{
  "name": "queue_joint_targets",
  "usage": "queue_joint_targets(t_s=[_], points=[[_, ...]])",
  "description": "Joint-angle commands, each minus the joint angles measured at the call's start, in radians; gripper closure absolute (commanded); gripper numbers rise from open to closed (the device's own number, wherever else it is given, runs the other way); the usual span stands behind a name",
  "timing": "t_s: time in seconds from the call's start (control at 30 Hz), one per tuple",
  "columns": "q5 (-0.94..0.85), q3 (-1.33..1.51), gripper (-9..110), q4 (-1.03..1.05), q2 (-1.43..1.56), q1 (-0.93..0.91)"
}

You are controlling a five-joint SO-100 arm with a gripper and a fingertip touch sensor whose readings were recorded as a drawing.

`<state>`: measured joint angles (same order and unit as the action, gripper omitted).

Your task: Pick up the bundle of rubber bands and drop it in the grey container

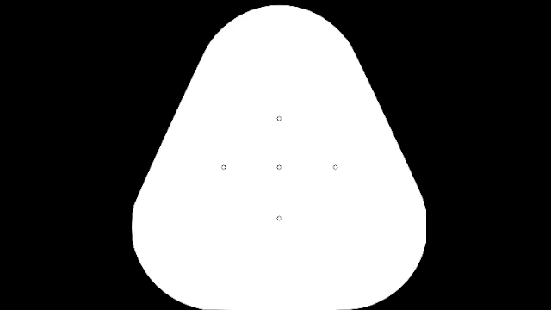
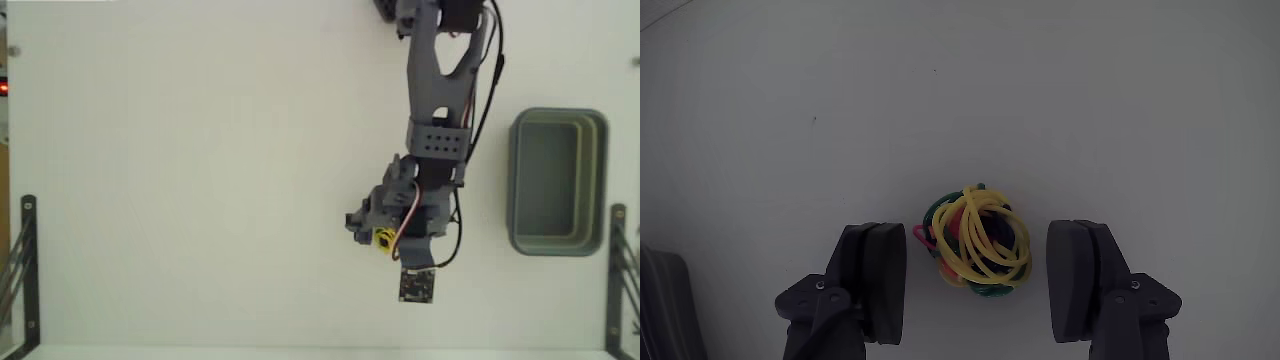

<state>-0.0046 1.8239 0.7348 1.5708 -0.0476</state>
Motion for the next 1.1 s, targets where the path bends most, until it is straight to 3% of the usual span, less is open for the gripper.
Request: queue_joint_targets(t_s=[0.0,1.07], points=[[0.005,-0.003,18,-0.003,0.033,-0.016],[0.005,-0.003,25,-0.003,0.033,-0.016]])
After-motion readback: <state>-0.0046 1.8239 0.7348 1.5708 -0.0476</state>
